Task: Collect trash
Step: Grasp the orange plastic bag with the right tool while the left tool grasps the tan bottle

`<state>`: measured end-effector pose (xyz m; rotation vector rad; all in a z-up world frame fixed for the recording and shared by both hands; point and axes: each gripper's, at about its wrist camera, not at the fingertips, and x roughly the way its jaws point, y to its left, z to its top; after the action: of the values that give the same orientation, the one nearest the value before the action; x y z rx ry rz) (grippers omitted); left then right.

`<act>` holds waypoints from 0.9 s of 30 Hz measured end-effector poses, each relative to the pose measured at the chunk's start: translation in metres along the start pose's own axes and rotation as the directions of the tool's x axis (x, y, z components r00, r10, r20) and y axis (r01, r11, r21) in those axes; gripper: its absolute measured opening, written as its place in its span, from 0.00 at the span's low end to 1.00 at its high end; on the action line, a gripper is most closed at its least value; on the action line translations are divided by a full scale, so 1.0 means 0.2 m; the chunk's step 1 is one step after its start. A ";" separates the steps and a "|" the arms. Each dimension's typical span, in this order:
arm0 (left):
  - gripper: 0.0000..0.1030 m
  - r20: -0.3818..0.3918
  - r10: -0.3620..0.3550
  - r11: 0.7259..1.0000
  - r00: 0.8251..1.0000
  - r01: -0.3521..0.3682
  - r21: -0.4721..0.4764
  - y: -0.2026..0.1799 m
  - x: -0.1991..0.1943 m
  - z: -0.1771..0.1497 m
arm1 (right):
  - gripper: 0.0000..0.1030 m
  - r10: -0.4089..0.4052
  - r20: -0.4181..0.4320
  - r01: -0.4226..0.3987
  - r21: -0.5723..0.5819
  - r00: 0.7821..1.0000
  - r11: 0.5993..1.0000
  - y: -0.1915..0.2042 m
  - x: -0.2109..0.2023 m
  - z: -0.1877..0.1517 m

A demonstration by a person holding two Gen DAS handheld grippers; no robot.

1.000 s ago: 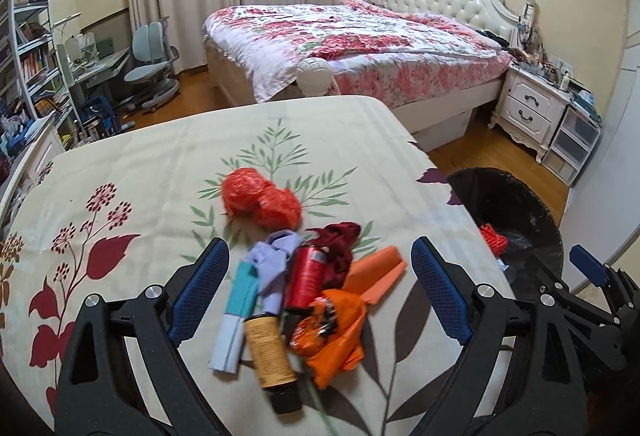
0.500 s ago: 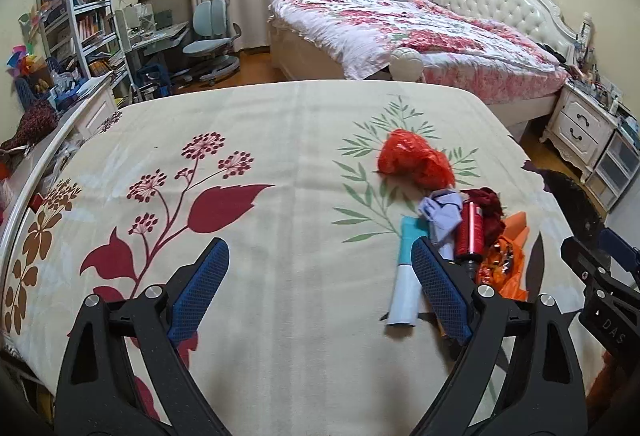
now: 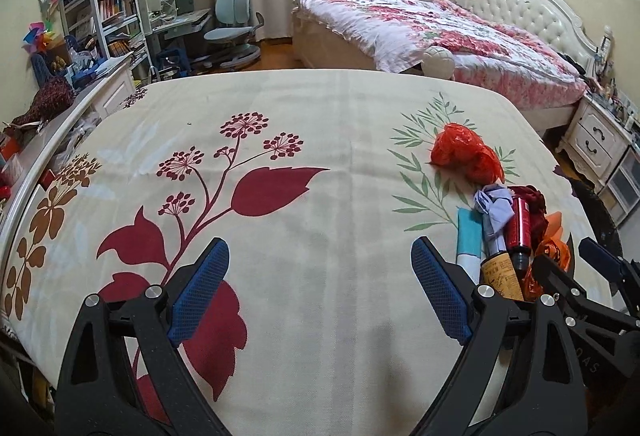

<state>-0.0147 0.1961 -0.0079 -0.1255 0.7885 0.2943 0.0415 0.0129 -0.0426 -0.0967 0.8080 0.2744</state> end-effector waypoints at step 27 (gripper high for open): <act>0.88 -0.022 -0.063 0.997 0.998 0.064 0.044 -0.21 -0.04 -0.11 | 0.45 -0.040 0.001 0.040 0.038 0.999 0.998 -0.21 -0.12 -0.10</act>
<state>-0.0222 0.1502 -0.0181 -0.1115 0.8095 0.2149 0.0238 -0.0364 -0.0404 -0.0768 0.8082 0.2213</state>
